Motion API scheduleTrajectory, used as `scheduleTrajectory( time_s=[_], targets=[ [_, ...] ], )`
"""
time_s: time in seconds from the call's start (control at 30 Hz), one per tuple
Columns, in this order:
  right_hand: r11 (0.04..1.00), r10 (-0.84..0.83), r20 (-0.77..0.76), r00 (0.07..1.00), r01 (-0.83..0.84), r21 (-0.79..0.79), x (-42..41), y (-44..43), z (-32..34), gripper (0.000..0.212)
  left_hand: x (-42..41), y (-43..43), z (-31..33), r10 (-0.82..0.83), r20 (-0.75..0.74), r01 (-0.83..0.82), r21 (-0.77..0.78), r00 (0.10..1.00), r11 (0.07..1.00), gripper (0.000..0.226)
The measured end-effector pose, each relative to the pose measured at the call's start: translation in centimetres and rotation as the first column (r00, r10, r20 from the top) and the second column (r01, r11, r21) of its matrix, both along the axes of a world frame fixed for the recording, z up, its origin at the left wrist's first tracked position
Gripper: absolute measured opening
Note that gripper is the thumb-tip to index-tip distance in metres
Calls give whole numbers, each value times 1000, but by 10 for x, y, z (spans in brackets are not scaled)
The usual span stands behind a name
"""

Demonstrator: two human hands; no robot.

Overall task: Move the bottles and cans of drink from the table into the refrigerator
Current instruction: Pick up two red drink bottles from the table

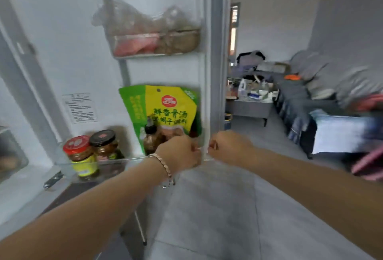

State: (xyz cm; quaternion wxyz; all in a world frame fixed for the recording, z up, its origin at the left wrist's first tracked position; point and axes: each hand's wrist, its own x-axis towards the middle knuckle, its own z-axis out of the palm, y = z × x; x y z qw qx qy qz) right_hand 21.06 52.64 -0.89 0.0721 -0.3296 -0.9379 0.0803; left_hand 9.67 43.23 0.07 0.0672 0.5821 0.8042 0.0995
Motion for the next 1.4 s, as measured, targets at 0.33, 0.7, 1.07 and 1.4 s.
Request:
scheduleTrajectory(
  time_s=[0.33, 0.7, 1.07, 1.4],
  targets=[
    [836, -540, 132, 831, 548, -36, 289, 172, -25, 26, 221, 217, -35, -344, 127, 353, -61, 930, 933, 22],
    [527, -803, 291, 521, 848, -62, 571, 304, -57, 31, 473, 453, -53, -559, 255, 582, -19, 789, 813, 27],
    [60, -948, 309, 77, 996, -63, 744, 451, -82, 28, 691, 676, -89, -841, 246, 867, 2, 483, 498, 13],
    [-301, -930, 263, -257, 943, -144, 889, 554, -148, 24, 874, 828, -147, -927, 56, 922, 94, 371, 375, 40]
  ],
)
